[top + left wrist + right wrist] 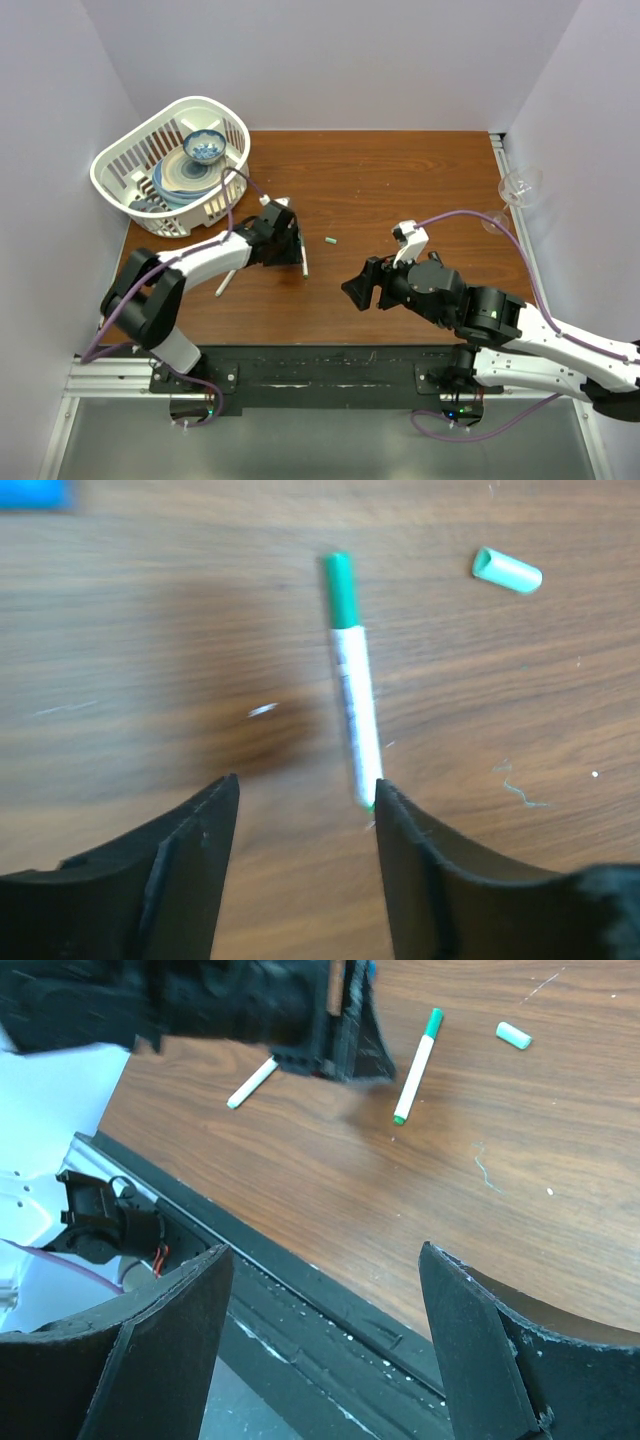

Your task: Insert the pens into the pen caps

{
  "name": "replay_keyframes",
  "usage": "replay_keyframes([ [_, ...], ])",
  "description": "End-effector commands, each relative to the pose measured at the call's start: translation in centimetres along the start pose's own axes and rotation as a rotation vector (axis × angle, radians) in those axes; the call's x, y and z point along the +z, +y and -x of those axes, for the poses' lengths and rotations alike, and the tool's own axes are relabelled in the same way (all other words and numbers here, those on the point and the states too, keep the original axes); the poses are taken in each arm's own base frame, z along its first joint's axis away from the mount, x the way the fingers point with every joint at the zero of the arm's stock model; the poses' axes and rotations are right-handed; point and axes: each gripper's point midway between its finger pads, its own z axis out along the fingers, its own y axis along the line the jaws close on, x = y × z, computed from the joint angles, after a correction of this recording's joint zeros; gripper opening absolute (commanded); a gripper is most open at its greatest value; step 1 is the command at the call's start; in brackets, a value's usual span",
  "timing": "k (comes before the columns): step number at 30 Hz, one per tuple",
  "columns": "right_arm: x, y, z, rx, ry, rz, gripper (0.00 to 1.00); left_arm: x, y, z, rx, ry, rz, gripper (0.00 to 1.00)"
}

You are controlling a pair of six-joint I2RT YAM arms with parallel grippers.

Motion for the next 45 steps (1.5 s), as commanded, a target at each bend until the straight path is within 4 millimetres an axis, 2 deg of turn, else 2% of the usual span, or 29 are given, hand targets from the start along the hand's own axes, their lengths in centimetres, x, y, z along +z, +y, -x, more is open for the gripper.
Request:
replay_keyframes([
  [1, -0.2, 0.5, -0.1, 0.013, -0.009, 0.044, 0.79, -5.4, 3.9, 3.8, 0.085, -0.105, 0.155, 0.63],
  [2, -0.3, 0.5, -0.1, 0.017, -0.012, 0.053, 0.79, -6.5, 5.9, 4.6, 0.094, -0.113, 0.185, 0.63],
  [4, -0.5, 0.4, -0.2, 0.016, -0.019, 0.065, 0.79, -7.1, 8.3, 4.6, 0.088, -0.104, 0.230, 0.63],
  [5, -0.7, 0.4, -0.1, 0.017, -0.024, 0.071, 0.79, -7.5, 10.4, 4.8, 0.056, -0.102, 0.271, 0.63],
  [8, -1.0, 0.3, 0.0, 0.009, -0.036, 0.081, 0.79, -7.1, 13.4, 4.0, 0.019, -0.076, 0.325, 0.64],
  [13, -1.4, 0.2, 0.1, -0.005, -0.040, 0.093, 0.79, -4.8, 14.7, 1.9, -0.003, 0.018, 0.315, 0.64],
  [21, -1.9, -0.4, 0.4, -0.004, -0.062, 0.079, 0.79, -3.0, 16.7, -0.2, -0.019, 0.097, 0.365, 0.64],
  [23, -2.0, -0.7, 0.4, -0.005, -0.064, 0.070, 0.79, -2.7, 16.7, -0.4, -0.018, 0.098, 0.358, 0.63],
  [29, -2.1, -0.7, 0.3, 0.002, -0.066, 0.073, 0.79, -1.3, 16.1, -2.1, -0.038, 0.148, 0.304, 0.51],
  [32, -1.9, -0.4, 0.2, 0.007, -0.057, 0.080, 0.79, -0.8, 15.8, -3.4, -0.052, 0.171, 0.271, 0.37],
  [33, -1.8, -0.4, 0.1, 0.008, -0.054, 0.082, 0.79, -0.7, 15.4, -3.6, -0.058, 0.177, 0.246, 0.29],
  [35, -1.4, -0.4, -0.4, 0.011, -0.042, 0.078, 0.79, -0.5, 15.0, -3.8, -0.068, 0.169, 0.219, 0.22],
  [39, -0.5, 0.2, -1.2, 0.025, -0.013, 0.090, 0.78, -0.5, 13.8, -3.9, -0.083, 0.153, 0.146, 0.00],
  [42, 0.3, 0.8, -1.6, 0.039, 0.004, 0.101, 0.78, -0.7, 12.7, -3.7, -0.082, 0.131, 0.102, 0.00],
  [45, 1.2, 1.0, -2.0, 0.038, 0.024, 0.088, 0.78, -1.4, 10.8, -3.0, -0.055, 0.089, 0.052, 0.00],
])
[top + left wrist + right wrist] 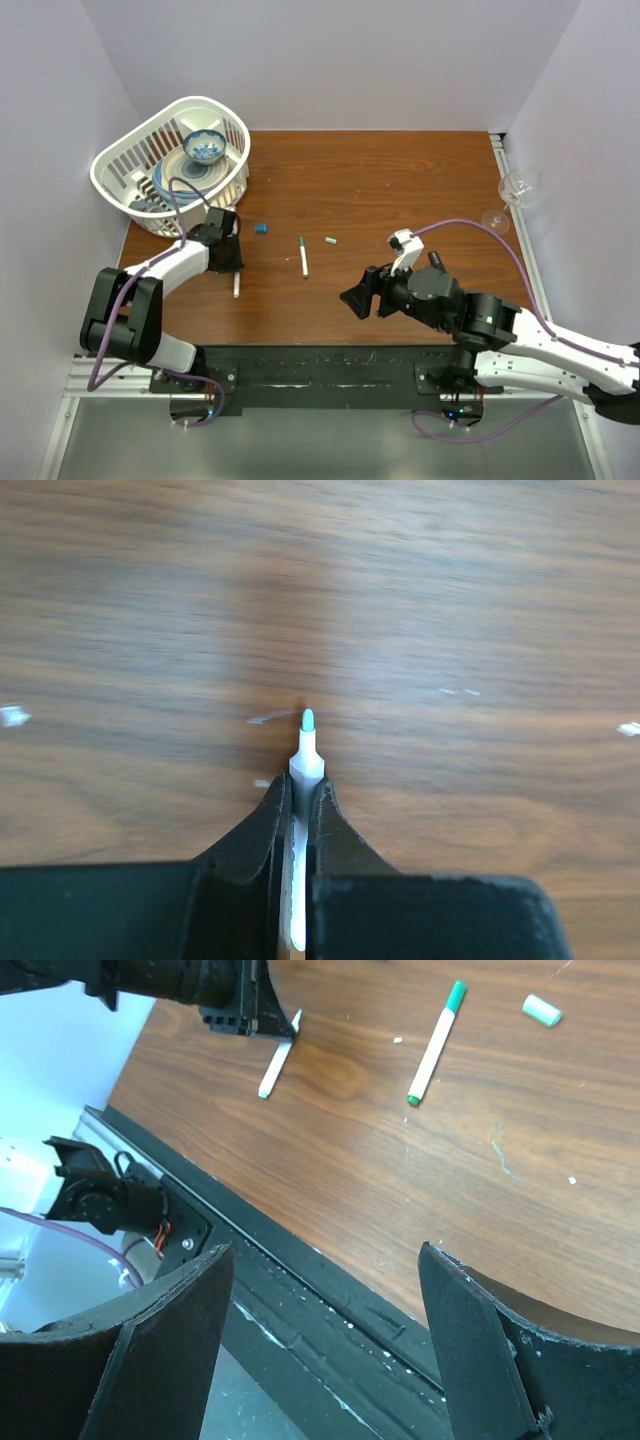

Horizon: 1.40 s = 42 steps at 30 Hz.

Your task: Insert the pens into the pen caps

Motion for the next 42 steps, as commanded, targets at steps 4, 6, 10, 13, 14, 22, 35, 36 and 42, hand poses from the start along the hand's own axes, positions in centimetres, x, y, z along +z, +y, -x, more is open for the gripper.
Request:
replay_keyframes([
  [4, 2.5, 1.4, 0.3, 0.021, 0.004, -0.012, 0.77, -3.7, -8.6, -0.7, 0.055, -0.052, -0.329, 0.00],
  [6, 3.6, 1.7, 0.8, 0.017, -0.003, -0.035, 0.76, -5.3, -10.5, -0.6, 0.078, -0.078, -0.420, 0.00],
  [10, 5.1, 2.7, 2.7, 0.015, -0.029, -0.063, 0.74, -10.3, -15.0, 0.0, 0.126, -0.187, -0.706, 0.00],
  [13, 5.9, 3.6, 4.8, 0.034, -0.085, -0.068, 0.72, -13.1, -16.6, -0.7, 0.147, -0.239, -0.881, 0.00],
  [14, 5.9, 3.8, 5.6, 0.047, -0.108, -0.066, 0.71, -14.0, -17.0, -1.1, 0.161, -0.237, -0.936, 0.00],
  [22, 7.1, 5.9, 6.5, 0.033, -0.147, 0.020, 0.68, -19.1, -18.3, -0.8, 0.177, -0.332, -1.134, 0.00],
  [35, 7.6, 8.0, 2.9, 0.051, -0.078, 0.228, 0.65, -25.6, -18.2, 3.0, 0.007, -0.532, -1.245, 0.00],
  [36, 7.7, 8.1, 2.8, 0.048, -0.074, 0.232, 0.63, -26.6, -18.3, 3.2, -0.006, -0.548, -1.274, 0.00],
  [42, 8.2, 8.9, 2.2, 0.067, -0.053, 0.267, 0.56, -27.9, -18.2, 3.5, -0.053, -0.579, -1.328, 0.00],
])
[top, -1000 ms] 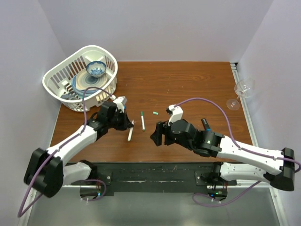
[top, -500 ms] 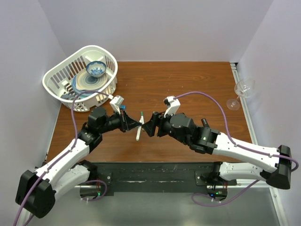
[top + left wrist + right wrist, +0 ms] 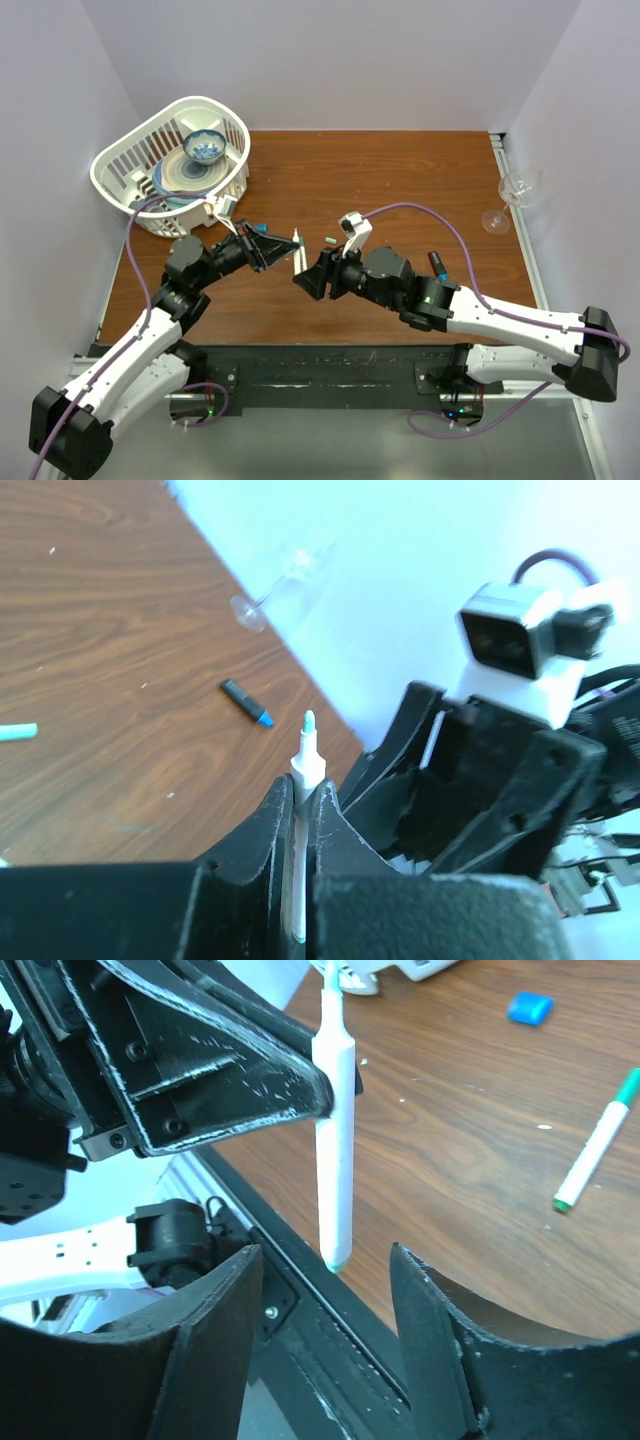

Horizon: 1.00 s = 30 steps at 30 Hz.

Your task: Insert the pens into the pen caps

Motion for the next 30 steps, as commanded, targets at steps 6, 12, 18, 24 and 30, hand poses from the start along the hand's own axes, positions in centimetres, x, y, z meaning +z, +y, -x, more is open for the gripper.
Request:
replay_keyframes([
  [6, 0.9, 1.5, 0.4, 0.030, -0.023, 0.068, 0.47, -0.2, -2.1, 1.8, -0.043, -0.100, -0.081, 0.00],
  [12, 0.9, 1.2, 0.8, 0.021, -0.043, 0.052, 0.20, -0.3, -2.4, 2.1, -0.054, -0.116, -0.097, 0.00],
  [18, 0.9, 1.3, 1.2, 0.018, -0.062, 0.053, 0.00, -0.3, -2.9, 2.1, -0.056, -0.111, -0.122, 0.00],
  [24, 0.6, 1.2, 1.8, 0.020, -0.085, 0.045, 0.00, -0.6, -3.0, 1.7, -0.044, -0.104, -0.136, 0.03],
  [30, 0.5, 1.3, 2.1, 0.012, -0.092, 0.043, 0.00, -0.9, -2.8, 0.6, -0.016, -0.074, -0.151, 0.32],
])
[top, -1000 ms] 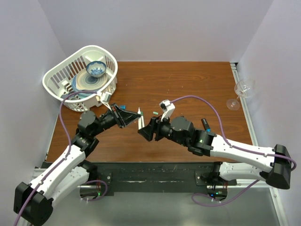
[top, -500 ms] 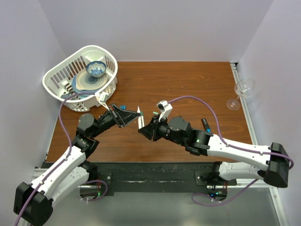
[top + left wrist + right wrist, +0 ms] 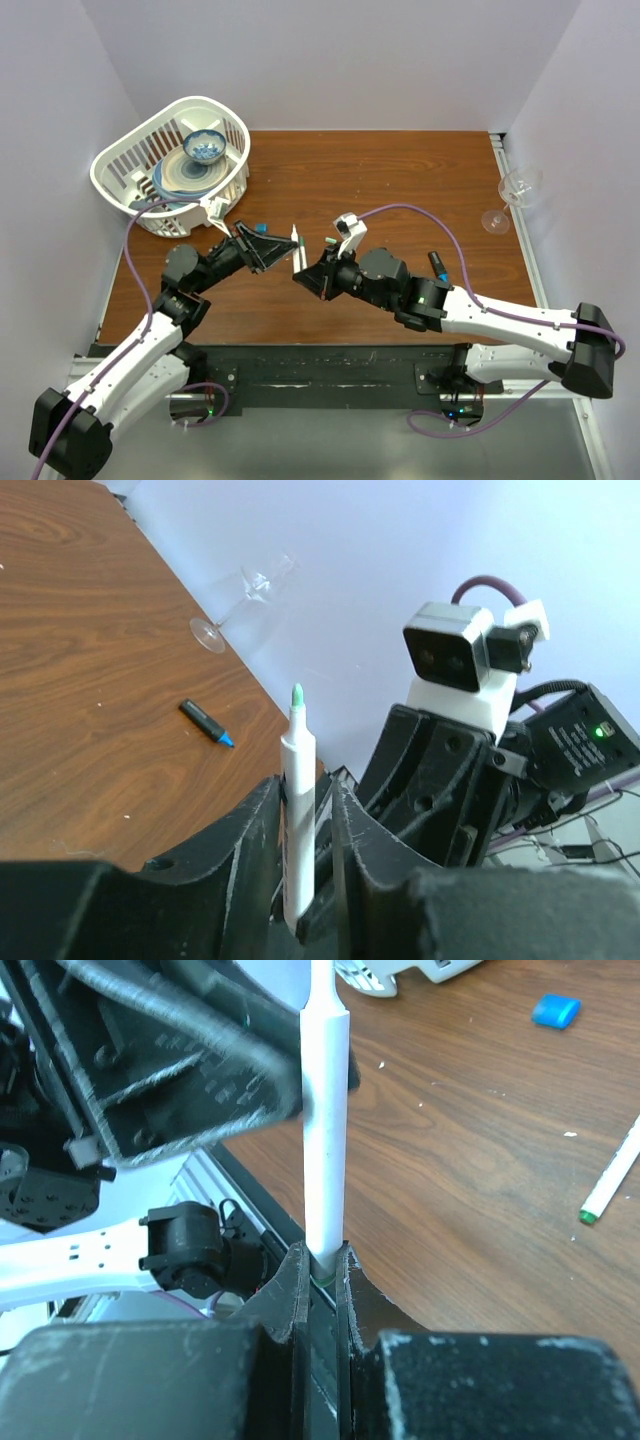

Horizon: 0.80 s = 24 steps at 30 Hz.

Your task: Insert the pens into the pen caps

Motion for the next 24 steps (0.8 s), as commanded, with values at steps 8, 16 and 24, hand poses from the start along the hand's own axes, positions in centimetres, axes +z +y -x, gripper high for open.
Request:
replay_keyframes([
  [8, 0.1, 0.9, 2.0, -0.006, -0.068, 0.019, 0.00, -0.7, -0.6, -1.8, 0.028, 0.049, -0.093, 0.35],
  [16, 0.4, 1.2, 1.8, -0.006, -0.058, 0.034, 0.00, -0.3, 0.0, -2.1, 0.027, 0.061, -0.090, 0.34],
  [24, 0.6, 0.9, 1.5, 0.012, -0.049, 0.023, 0.00, -0.2, -0.6, -2.5, 0.019, 0.086, -0.138, 0.00],
])
